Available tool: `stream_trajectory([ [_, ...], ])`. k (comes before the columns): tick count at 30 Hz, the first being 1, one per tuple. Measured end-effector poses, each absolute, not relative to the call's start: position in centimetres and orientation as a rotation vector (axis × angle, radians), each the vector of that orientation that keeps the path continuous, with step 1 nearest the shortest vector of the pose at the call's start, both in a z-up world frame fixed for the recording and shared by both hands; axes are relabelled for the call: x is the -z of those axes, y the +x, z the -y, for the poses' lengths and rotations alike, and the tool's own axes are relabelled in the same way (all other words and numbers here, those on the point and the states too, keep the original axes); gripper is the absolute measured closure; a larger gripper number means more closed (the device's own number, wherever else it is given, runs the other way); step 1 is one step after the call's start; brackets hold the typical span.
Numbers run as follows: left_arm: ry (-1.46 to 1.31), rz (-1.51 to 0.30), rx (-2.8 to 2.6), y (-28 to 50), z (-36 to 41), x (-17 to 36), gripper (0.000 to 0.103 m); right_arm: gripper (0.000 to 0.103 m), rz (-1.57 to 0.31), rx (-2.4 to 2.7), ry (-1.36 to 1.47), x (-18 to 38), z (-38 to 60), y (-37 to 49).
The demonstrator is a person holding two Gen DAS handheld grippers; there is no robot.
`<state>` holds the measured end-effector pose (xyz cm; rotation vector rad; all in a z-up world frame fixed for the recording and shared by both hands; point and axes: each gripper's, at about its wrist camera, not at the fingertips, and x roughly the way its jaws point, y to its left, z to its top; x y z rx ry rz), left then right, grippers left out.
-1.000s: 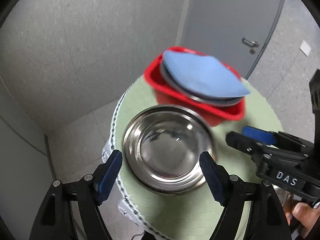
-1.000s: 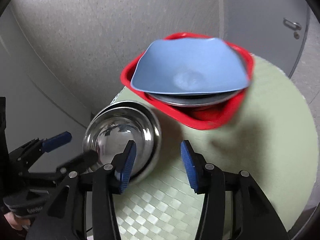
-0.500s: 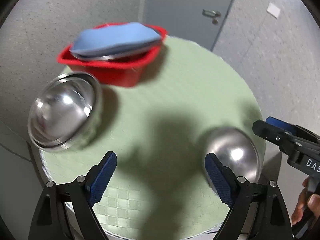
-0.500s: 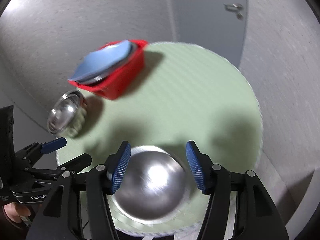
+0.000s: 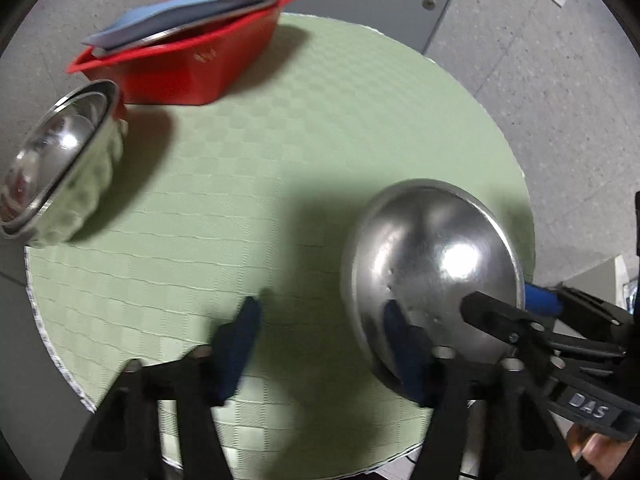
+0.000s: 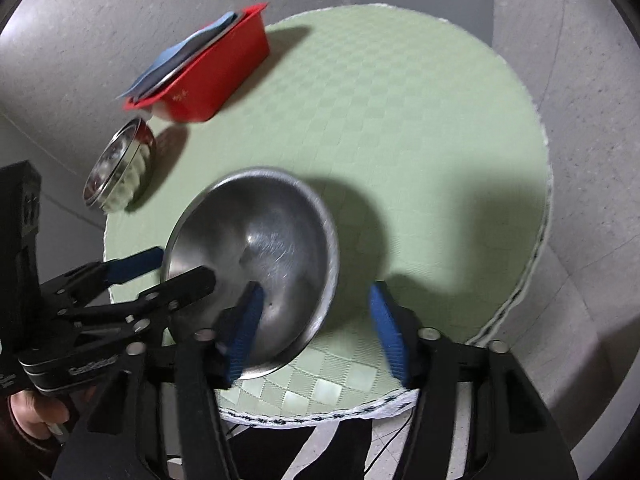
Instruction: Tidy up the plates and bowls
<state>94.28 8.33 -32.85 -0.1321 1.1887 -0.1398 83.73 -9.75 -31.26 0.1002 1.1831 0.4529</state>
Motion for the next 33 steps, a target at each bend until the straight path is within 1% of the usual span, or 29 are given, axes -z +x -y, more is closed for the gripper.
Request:
stream_trajectory([
  [1, -0.142, -1.184, 0.157, 94.5, -8.3, 32.9, 0.065, 0.078, -1.188, -0.463, 0.105, 31.3, 9.6, 83.8],
  [2, -0.143, -1.179, 0.173, 94.8, -8.4, 32.8, 0.074, 0.083, -1.187, -0.469, 0.104, 31.4, 9.5, 83.9],
  [3, -0.132, -1.172, 0.180, 95.0, -8.2, 32.7, 0.084, 0.083, -1.180, -0.471, 0.097, 31.3, 9.3, 83.9],
  [4, -0.124, -1.165, 0.191, 95.1, -8.2, 32.6, 0.087, 0.084, -1.174, -0.474, 0.090, 31.1, 9.2, 84.0],
  [5, -0.113, -1.160, 0.195, 95.1, -8.1, 32.5, 0.088, 0.084, -1.171, -0.473, 0.083, 30.9, 9.0, 84.0],
  [12, -0.125, -1.081, 0.200, 96.1, -10.6, 29.8, 0.088, 0.085, -1.121, -0.499, 0.057, 28.4, 6.7, 84.8],
  [18, -0.158, -0.985, 0.157, 96.4, -16.3, 25.1, 0.088, 0.084, -1.051, -0.572, 0.035, 24.8, 1.3, 86.6],
  [22, -0.167, -0.944, 0.107, 96.6, -20.7, 23.1, 0.088, 0.084, -1.025, -0.634, 0.019, 23.4, -3.1, 88.2],
  [26, -0.172, -0.943, 0.051, 96.8, -24.6, 23.2, 0.088, 0.084, -1.025, -0.676, -0.003, 23.4, -7.4, 89.6],
  [31, -0.192, -0.989, 0.003, 97.3, -28.3, 25.0, 0.088, 0.084, -1.079, -0.702, -0.018, 25.2, -11.6, 90.9],
  [33, -0.192, -1.008, -0.007, 97.8, -28.7, 25.4, 0.088, 0.084, -1.099, -0.702, -0.023, 26.0, -12.7, 91.4],
])
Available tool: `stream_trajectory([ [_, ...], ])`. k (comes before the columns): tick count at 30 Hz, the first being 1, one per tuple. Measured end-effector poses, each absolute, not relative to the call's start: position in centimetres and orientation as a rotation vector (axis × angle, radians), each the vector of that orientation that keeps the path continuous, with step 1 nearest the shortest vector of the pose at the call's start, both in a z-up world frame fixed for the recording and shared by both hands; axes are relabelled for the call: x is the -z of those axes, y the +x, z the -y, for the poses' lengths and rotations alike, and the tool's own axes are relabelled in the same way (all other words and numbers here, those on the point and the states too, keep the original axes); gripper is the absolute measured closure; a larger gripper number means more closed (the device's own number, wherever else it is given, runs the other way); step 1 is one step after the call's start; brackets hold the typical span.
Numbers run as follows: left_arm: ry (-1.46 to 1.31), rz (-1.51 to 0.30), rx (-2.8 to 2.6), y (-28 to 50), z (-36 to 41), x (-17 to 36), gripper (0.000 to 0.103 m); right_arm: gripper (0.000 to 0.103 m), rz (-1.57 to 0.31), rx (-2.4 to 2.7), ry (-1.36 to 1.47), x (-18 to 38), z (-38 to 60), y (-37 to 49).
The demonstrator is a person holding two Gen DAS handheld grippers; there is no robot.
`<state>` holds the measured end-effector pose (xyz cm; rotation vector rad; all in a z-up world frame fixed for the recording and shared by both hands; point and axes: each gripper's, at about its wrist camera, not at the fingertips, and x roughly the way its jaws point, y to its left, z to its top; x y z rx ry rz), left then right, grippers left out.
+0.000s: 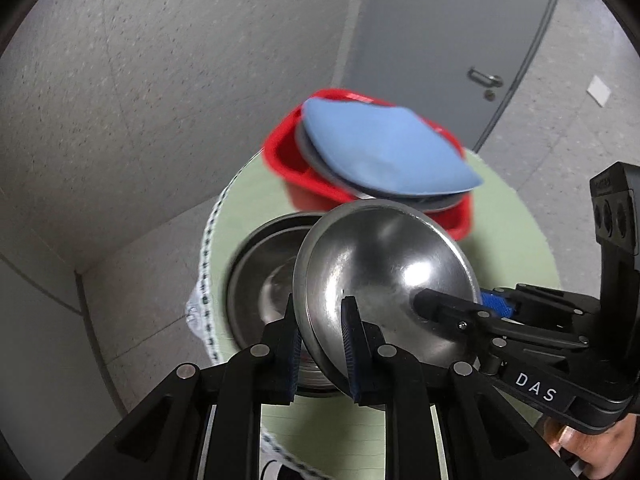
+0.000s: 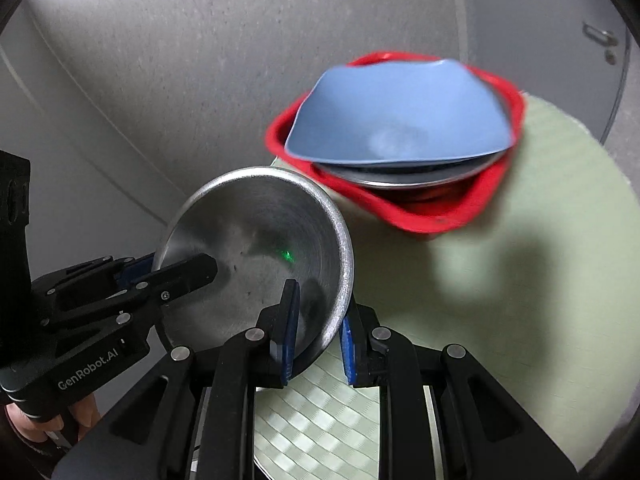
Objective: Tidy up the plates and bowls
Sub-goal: 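Set the held steel bowl into the stacked bowls and release, then grasp the rim of the stacked steel bowls with the right tool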
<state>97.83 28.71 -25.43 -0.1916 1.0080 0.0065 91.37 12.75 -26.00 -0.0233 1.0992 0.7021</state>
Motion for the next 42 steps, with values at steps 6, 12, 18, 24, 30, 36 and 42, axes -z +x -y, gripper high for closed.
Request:
stream_trajectory([
  [6, -0.182, -1.052, -0.005, 99.8, -29.8, 27.2, 0.088, 0.084, -1.125, -0.676, -0.056, 26.9, -14.5, 92.4],
  [12, -0.180, -1.089, -0.005, 100.8, -30.5, 28.2, 0.083, 0.082, -1.122, -0.644, -0.087, 27.2, -15.6, 92.4],
  [18, -0.187, -1.098, 0.020, 101.0, -30.7, 28.5, 0.065, 0.082, -1.129, -0.638, -0.065, 27.0, -15.2, 92.3],
  [24, -0.181, -1.079, 0.038, 100.5, -30.4, 27.7, 0.051, 0.076, -1.105, -0.620, -0.054, 26.5, -14.8, 92.0],
  [30, -0.199, -0.999, -0.013, 98.9, -31.9, 26.0, 0.018, 0.042, -1.069, -0.570, -0.009, 26.2, -13.0, 91.8],
  [36, -0.259, -1.018, -0.082, 98.3, -34.7, 28.1, 0.016, 0.034, -1.099, -0.556, 0.078, 27.4, -12.1, 92.0],
  [42, -0.318, -1.063, -0.097, 98.4, -36.0, 31.2, 0.016, 0.034, -1.163, -0.550, 0.159, 29.8, -12.3, 92.5],
])
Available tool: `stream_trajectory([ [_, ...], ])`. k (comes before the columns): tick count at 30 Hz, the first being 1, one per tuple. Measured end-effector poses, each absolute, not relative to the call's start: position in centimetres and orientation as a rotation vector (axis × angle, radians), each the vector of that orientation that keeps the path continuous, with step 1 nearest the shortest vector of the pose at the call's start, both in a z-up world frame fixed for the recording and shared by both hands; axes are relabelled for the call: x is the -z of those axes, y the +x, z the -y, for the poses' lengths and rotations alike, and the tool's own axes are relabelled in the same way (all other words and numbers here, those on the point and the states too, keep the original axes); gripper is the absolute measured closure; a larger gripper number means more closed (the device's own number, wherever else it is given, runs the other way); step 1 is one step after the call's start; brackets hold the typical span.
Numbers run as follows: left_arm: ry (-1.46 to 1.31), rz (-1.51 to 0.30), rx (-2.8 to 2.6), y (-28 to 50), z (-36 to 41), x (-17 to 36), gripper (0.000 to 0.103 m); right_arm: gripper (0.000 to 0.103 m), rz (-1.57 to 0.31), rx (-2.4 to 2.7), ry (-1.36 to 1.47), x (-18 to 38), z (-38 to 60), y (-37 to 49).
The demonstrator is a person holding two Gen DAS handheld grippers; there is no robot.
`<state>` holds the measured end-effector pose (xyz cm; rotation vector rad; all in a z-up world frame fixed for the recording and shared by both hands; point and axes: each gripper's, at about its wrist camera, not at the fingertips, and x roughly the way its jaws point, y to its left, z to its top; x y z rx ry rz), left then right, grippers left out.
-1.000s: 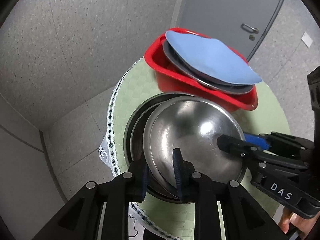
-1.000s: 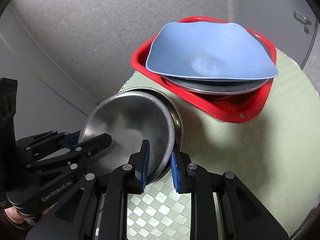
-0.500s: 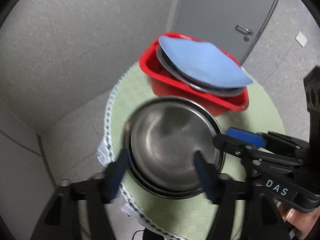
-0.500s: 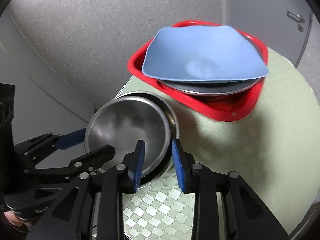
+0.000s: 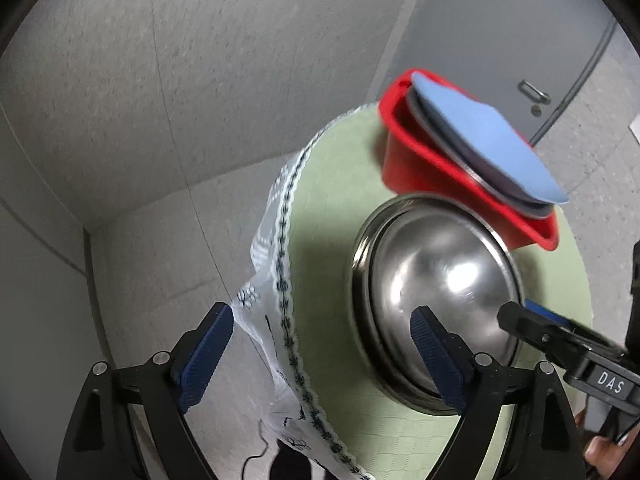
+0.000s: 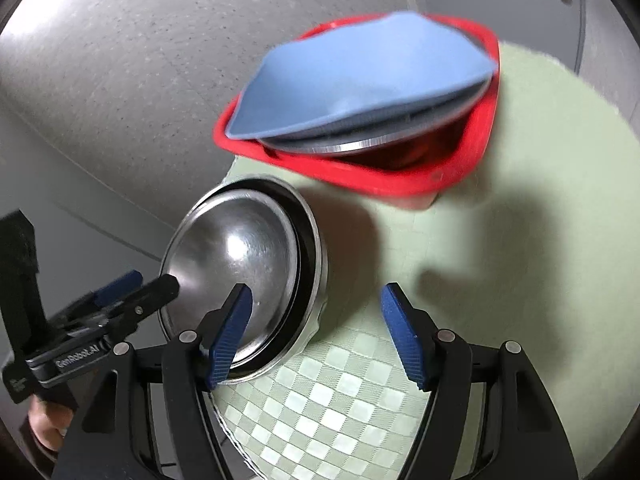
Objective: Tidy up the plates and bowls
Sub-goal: 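Grasp the rim of the stacked steel bowls with the right tool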
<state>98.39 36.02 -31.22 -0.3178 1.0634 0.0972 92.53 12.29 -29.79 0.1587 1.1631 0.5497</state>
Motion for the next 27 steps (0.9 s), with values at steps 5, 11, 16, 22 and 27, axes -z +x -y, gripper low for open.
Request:
stream_trajectory([
  [5, -0.372, -1.090, -0.055, 98.7, -35.9, 33.3, 0.019, 0.034, -1.213, -0.564, 0.237, 31.6, -12.6, 92.9],
  [11, -0.356, -1.083, 0.057, 99.3, -35.1, 33.8, 0.061, 0.053, -1.237, -0.611, 0.278, 32.6, -13.5, 93.5],
  [16, -0.328, -1.078, 0.057, 99.2, -35.2, 33.9, 0.062, 0.057, -1.230, -0.605, 0.275, 32.5, -13.4, 93.6],
  [22, -0.320, -1.048, 0.055, 97.9, -35.7, 32.6, 0.065, 0.059, -1.207, -0.610, 0.285, 31.2, -13.2, 92.8],
  [27, -0.329, -0.981, 0.040, 96.2, -36.1, 29.1, 0.065, 0.059, -1.160, -0.646, 0.287, 28.4, -13.0, 91.8],
])
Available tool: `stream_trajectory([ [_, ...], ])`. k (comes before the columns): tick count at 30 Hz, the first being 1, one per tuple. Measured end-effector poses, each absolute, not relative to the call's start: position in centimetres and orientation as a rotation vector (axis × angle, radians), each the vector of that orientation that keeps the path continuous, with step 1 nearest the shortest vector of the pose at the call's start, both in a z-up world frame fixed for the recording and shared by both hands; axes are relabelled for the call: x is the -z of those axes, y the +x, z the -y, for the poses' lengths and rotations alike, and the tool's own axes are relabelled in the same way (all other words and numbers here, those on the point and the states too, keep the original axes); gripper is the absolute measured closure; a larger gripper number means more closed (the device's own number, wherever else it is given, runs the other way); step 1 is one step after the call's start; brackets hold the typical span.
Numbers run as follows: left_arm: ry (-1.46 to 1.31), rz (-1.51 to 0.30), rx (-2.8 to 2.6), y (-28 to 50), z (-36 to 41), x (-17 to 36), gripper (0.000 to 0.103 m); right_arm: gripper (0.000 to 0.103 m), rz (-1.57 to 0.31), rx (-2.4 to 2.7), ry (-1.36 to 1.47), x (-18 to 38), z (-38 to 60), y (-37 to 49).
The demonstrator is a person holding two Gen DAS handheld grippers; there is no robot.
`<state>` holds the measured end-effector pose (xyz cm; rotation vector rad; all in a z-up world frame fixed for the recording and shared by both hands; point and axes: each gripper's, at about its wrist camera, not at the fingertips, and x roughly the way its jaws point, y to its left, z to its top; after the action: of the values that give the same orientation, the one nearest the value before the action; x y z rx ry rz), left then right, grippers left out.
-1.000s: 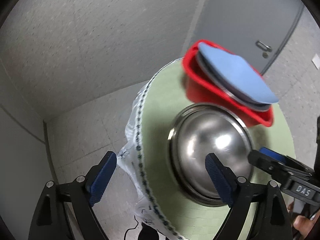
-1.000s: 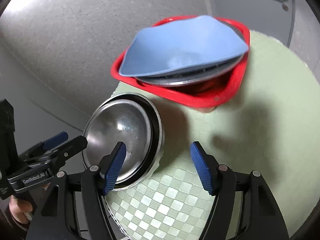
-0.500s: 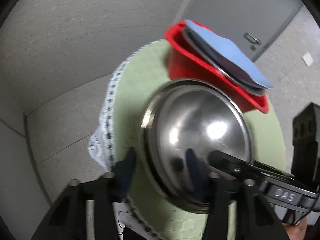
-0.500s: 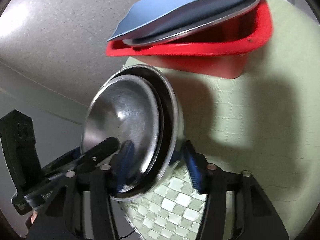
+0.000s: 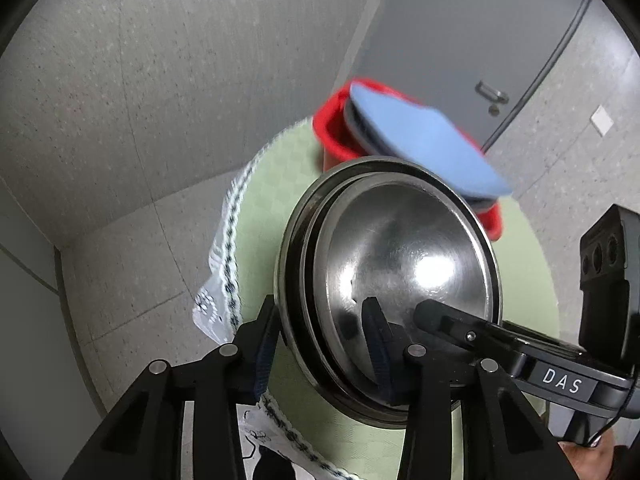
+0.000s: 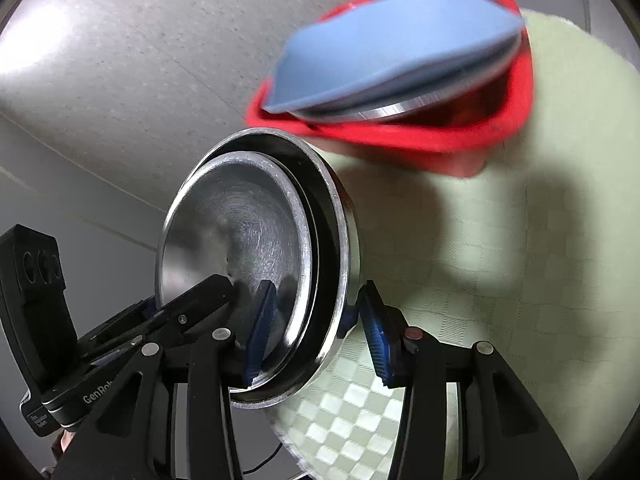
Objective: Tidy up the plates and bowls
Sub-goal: 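Lift the steel bowl stack and lower it onto the blue plate in the basin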
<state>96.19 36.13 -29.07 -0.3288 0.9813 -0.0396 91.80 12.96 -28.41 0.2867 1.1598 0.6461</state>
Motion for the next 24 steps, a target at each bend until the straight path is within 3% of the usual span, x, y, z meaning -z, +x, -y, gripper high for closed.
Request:
stream_trajectory([
  [14, -0.297, -0.861, -0.007, 96.6, -33.4, 20.4, 0.065, 0.059, -1.028, -0.707, 0.237, 19.8, -11.0, 95.8],
  [24, -0.295, -0.912, 0.022, 107.4, -28.9, 21.9, 0.066, 0.059, -1.062, -0.627, 0.160, 20.0, -7.7, 103.9],
])
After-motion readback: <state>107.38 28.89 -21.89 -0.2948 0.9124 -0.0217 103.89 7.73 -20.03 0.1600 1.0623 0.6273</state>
